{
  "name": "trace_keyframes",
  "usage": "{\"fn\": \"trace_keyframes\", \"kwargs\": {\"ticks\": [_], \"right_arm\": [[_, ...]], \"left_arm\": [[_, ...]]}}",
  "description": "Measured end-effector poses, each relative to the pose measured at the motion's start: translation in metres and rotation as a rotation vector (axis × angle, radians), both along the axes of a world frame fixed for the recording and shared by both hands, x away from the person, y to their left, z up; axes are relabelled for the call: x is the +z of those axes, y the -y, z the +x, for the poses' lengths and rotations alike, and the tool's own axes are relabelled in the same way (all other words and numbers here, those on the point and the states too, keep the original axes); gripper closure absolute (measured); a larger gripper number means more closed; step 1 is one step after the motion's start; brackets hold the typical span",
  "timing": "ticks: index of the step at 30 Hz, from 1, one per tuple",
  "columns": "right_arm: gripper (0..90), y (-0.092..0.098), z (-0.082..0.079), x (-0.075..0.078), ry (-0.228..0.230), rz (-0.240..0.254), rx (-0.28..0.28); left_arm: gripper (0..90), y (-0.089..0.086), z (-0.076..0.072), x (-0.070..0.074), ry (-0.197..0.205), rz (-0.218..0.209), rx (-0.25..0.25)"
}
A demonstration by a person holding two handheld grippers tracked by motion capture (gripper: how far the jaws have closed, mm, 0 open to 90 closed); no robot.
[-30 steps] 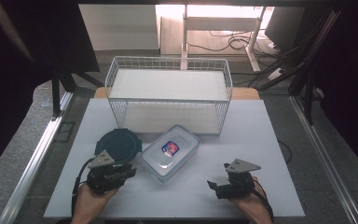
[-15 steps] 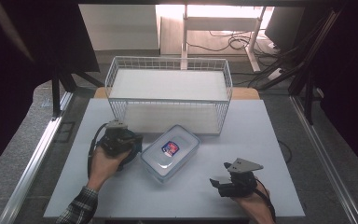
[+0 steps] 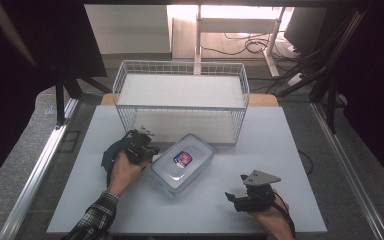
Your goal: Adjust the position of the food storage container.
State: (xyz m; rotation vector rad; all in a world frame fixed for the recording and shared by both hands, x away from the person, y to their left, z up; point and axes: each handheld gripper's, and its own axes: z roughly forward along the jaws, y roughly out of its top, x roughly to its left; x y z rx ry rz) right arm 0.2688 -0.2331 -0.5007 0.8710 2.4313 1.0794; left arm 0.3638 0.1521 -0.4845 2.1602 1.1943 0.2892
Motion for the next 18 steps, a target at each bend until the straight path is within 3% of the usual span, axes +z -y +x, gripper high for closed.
{"fn": "trace_keyframes", "kwargs": {"ticks": [2, 9, 15, 18], "right_arm": [[18.1, 0.0, 0.0, -0.001, -0.002, -0.008, -0.001], [18.1, 0.0, -0.001, -0.002, -0.009, -0.031, -0.006], [18.1, 0.002, -0.001, -0.003, -0.018, -0.026, -0.016], [18.0, 0.002, -0.001, -0.003, -0.021, -0.029, -0.014]], "left_arm": [[90.0, 0.003, -0.001, 0.0, 0.013, 0.032, 0.005], [90.0, -0.002, -0.002, 0.0, 0.028, 0.072, 0.037], [90.0, -0.02, -0.005, -0.001, 0.017, 0.044, 0.07], [90.0, -0.027, -0.007, -0.001, 0.016, 0.054, 0.079]]}}
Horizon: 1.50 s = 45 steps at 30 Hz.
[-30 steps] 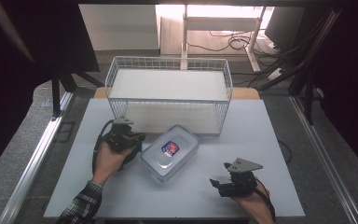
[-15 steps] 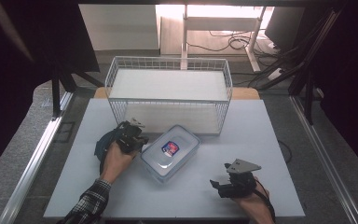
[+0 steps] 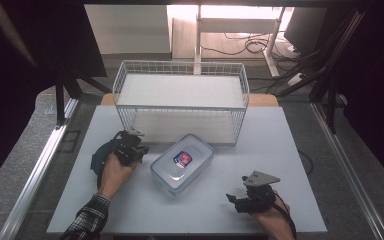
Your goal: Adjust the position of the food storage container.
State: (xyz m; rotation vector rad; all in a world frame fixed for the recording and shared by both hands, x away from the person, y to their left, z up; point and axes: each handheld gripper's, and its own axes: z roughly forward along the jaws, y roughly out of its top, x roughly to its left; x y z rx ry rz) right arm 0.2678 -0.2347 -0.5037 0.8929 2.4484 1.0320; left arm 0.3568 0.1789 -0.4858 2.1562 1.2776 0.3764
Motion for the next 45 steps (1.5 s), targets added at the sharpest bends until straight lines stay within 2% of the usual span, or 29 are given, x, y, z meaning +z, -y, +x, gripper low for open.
{"fn": "trace_keyframes", "kwargs": {"ticks": [5, 9, 11, 12, 13, 16, 20, 22, 23, 25, 26, 27, 28, 29, 30, 31, 32, 33, 34, 35, 36, 37, 38, 39, 40, 41, 42, 44, 45], "right_arm": [[17.9, 0.0, 0.0, 0.0, -0.001, 0.002, -0.003], [18.1, 0.002, 0.001, 0.0, -0.007, 0.011, -0.019], [18.2, 0.001, 0.0, 0.001, -0.002, 0.012, -0.02], [18.2, 0.001, 0.0, 0.001, -0.002, 0.012, -0.02], [19.4, 0.0, 0.0, 0.002, 0.005, 0.014, -0.017], [22.9, -0.002, -0.002, 0.003, 0.019, 0.008, -0.012], [27.8, -0.004, -0.003, 0.006, 0.022, 0.024, 0.006], [28.7, -0.004, -0.003, 0.008, 0.012, 0.034, 0.004], [26.7, -0.004, -0.002, 0.009, 0.004, 0.047, -0.019], [25.3, -0.003, 0.0, 0.009, -0.001, 0.05, -0.026], [23.2, -0.003, 0.003, 0.01, 0.003, 0.068, -0.049], [22.5, -0.003, 0.005, 0.01, 0.012, 0.069, -0.052], [22.5, -0.004, 0.007, 0.01, 0.013, 0.061, -0.058], [24.9, -0.005, 0.009, 0.01, 0.006, 0.052, -0.053], [29.4, -0.005, 0.012, 0.01, -0.004, 0.038, -0.047], [29.4, -0.005, 0.012, 0.01, -0.004, 0.038, -0.047], [33.2, -0.006, 0.014, 0.01, -0.015, 0.026, -0.045], [40.1, -0.007, 0.017, 0.011, -0.02, 0.025, -0.036], [48.7, -0.008, 0.02, 0.012, -0.032, 0.027, -0.024], [54.7, -0.009, 0.022, 0.013, -0.044, 0.027, -0.013], [66.0, -0.013, 0.03, 0.018, -0.045, 0.019, -0.004], [66.0, -0.013, 0.03, 0.018, -0.045, 0.019, -0.004], [76.1, -0.017, 0.04, 0.022, -0.036, 0.011, 0.0], [80.4, -0.019, 0.045, 0.023, -0.033, 0.013, -0.004], [80.4, -0.019, 0.045, 0.023, -0.033, 0.013, -0.004], [87.8, -0.025, 0.06, 0.025, -0.016, 0.019, -0.021], [87.8, -0.025, 0.06, 0.025, -0.016, 0.019, -0.021], [89.4, -0.034, 0.082, 0.023, -0.026, 0.044, -0.032], [89.4, -0.034, 0.082, 0.023, -0.026, 0.044, -0.032]], "left_arm": [[90.0, -0.018, -0.005, -0.001, -0.008, -0.029, 0.028], [90.0, -0.04, -0.015, -0.002, -0.009, -0.036, 0.064], [90.0, -0.051, -0.02, -0.003, -0.01, -0.054, 0.086], [90.0, -0.051, -0.02, -0.003, -0.01, -0.054, 0.086], [90.0, -0.061, -0.025, -0.003, -0.008, -0.072, 0.104], [90.0, -0.073, -0.034, -0.004, 0.002, -0.092, 0.125], [90.0, -0.083, -0.041, -0.004, -0.001, -0.096, 0.14], [90.0, -0.088, -0.043, -0.004, -0.004, -0.106, 0.152], [90.0, -0.088, -0.043, -0.004, -0.005, -0.11, 0.154], [90.0, -0.086, -0.043, -0.004, 0.0, -0.094, 0.16], [90.0, -0.084, -0.044, -0.003, 0.015, -0.074, 0.163], [90.0, -0.08, -0.053, -0.001, 0.091, -0.067, 0.154], [90.0, -0.078, -0.058, 0.002, 0.108, -0.115, 0.114], [90.0, -0.078, -0.058, 0.002, 0.108, -0.115, 0.114], [90.0, -0.071, -0.068, 0.006, 0.141, -0.151, 0.059], [90.0, -0.071, -0.068, 0.006, 0.141, -0.151, 0.059], [90.0, -0.068, -0.072, 0.006, 0.136, -0.178, 0.051], [90.0, -0.065, -0.075, 0.003, 0.119, -0.235, 0.018], [90.0, -0.062, -0.078, 0.0, 0.105, -0.26, 0.004], [90.0, -0.057, -0.082, -0.007, 0.08, -0.275, -0.016], [90.0, -0.048, -0.087, -0.015, 0.05, -0.283, -0.039], [90.0, -0.048, -0.087, -0.015, 0.05, -0.283, -0.039], [90.0, -0.04, -0.093, -0.021, 0.028, -0.306, -0.06], [90.0, -0.036, -0.096, -0.023, 0.024, -0.317, -0.072], [90.0, -0.036, -0.096, -0.023, 0.024, -0.317, -0.072], [90.0, -0.03, -0.101, -0.025, 0.02, -0.329, -0.097], [90.0, -0.03, -0.101, -0.025, 0.02, -0.329, -0.097], [90.0, -0.023, -0.102, -0.029, -0.004, -0.338, -0.119], [90.0, -0.023, -0.102, -0.029, -0.004, -0.338, -0.119]]}}
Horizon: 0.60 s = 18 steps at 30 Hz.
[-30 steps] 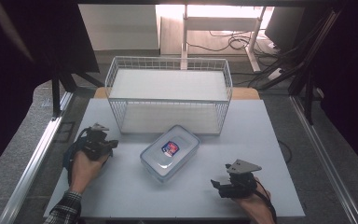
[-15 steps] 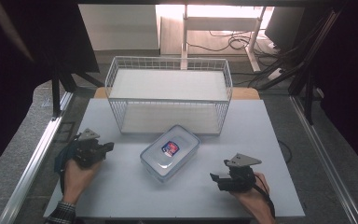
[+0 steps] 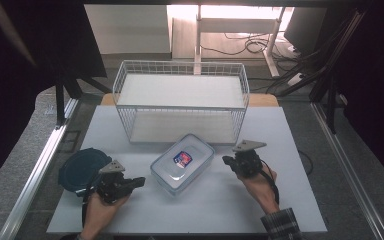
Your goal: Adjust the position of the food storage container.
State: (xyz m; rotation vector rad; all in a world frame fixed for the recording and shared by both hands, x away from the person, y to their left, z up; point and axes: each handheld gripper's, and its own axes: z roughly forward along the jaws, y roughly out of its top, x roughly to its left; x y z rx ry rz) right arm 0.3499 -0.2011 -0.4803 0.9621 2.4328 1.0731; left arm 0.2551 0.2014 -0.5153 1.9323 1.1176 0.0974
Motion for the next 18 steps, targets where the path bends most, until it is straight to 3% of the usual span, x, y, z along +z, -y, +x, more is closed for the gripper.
{"fn": "trace_keyframes", "kwargs": {"ticks": [1, 2, 3, 4, 6, 7, 8, 9, 11, 12, 13, 14, 18], "right_arm": [[89.3, -0.009, 0.016, -0.003, -0.001, 0.002, -0.006], [89.3, -0.009, 0.016, -0.003, -0.001, 0.002, -0.006], [89.3, -0.019, 0.032, -0.007, -0.006, 0.005, -0.003], [89.3, -0.019, 0.032, -0.007, -0.006, 0.005, -0.003], [89.2, -0.028, 0.049, -0.011, -0.01, -0.016, -0.015], [89.3, -0.033, 0.062, -0.016, -0.052, 0.014, 0.007], [89.3, -0.033, 0.062, -0.016, -0.052, 0.014, 0.007], [89.5, -0.036, 0.069, -0.02, -0.085, 0.014, 0.034], [89.5, -0.038, 0.07, -0.022, -0.089, 0.004, 0.042], [89.6, -0.037, 0.069, -0.025, -0.14, 0.033, 0.073], [89.6, -0.037, 0.067, -0.027, -0.164, 0.058, 0.07], [89.7, -0.036, 0.063, -0.027, -0.168, 0.062, 0.063], [89.7, -0.032, 0.046, -0.026, -0.18, 0.055, 0.051]], "left_arm": [[90.0, 0.004, 0.003, -0.004, -0.018, 0.005, 0.0], [90.0, 0.004, 0.003, -0.004, -0.018, 0.005, 0.0], [90.0, 0.005, 0.005, -0.006, -0.027, 0.002, 0.001], [90.0, 0.007, 0.007, -0.007, -0.036, 0.002, 0.0], [90.0, 0.011, 0.012, -0.008, -0.046, 0.017, -0.002], [90.0, 0.013, 0.014, -0.009, -0.051, 0.014, -0.007], [90.0, 0.013, 0.014, -0.009, -0.051, 0.014, -0.007], [90.0, 0.014, 0.015, -0.01, -0.054, 0.01, -0.009], [89.7, 0.016, 0.018, -0.012, -0.062, -0.007, -0.016], [90.0, 0.019, 0.021, -0.013, -0.073, 0.003, -0.016], [90.0, 0.019, 0.021, -0.013, -0.073, 0.003, -0.016], [90.0, 0.019, 0.024, -0.016, -0.079, 0.032, -0.017], [90.0, 0.015, 0.028, -0.018, -0.094, 0.017, -0.007]]}}
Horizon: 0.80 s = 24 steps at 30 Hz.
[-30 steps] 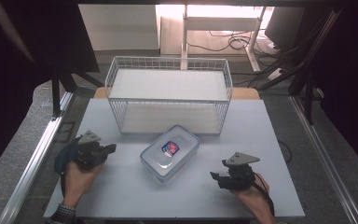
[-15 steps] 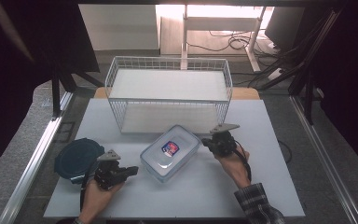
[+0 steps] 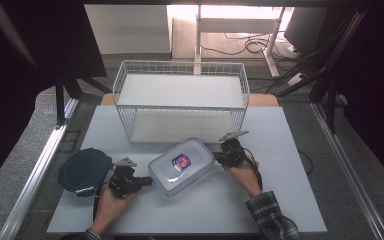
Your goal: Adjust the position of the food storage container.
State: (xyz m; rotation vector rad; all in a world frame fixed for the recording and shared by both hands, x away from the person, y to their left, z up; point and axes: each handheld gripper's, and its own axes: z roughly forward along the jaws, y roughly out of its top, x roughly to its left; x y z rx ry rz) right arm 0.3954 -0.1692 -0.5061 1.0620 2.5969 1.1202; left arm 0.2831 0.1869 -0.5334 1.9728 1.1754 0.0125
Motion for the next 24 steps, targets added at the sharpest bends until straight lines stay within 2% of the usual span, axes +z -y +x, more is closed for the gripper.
{"fn": "trace_keyframes", "kwargs": {"ticks": [4, 11, 12, 16, 21, 24], "right_arm": [[89.7, 0.006, -0.017, 0.002, 0.0, -0.017, 0.003], [89.6, 0.013, -0.049, 0.003, -0.02, -0.024, 0.012], [89.6, 0.011, -0.061, 0.001, -0.011, -0.051, 0.03], [89.5, 0.009, -0.08, 0.005, 0.052, -0.128, 0.016], [89.5, 0.016, -0.094, 0.005, 0.039, -0.117, 0.008], [89.5, 0.019, -0.098, 0.005, 0.042, -0.118, 0.005]], "left_arm": [[90.0, -0.002, 0.005, 0.0, 0.002, 0.011, 0.01], [90.0, -0.005, 0.012, -0.002, -0.005, -0.012, 0.008], [90.0, -0.005, 0.013, -0.002, -0.008, -0.017, 0.01], [90.0, 0.002, 0.018, -0.001, 0.001, 0.006, -0.008], [90.0, 0.01, 0.026, -0.002, -0.001, 0.013, -0.021], [90.0, 0.012, 0.029, -0.003, -0.001, 0.015, -0.021]]}}
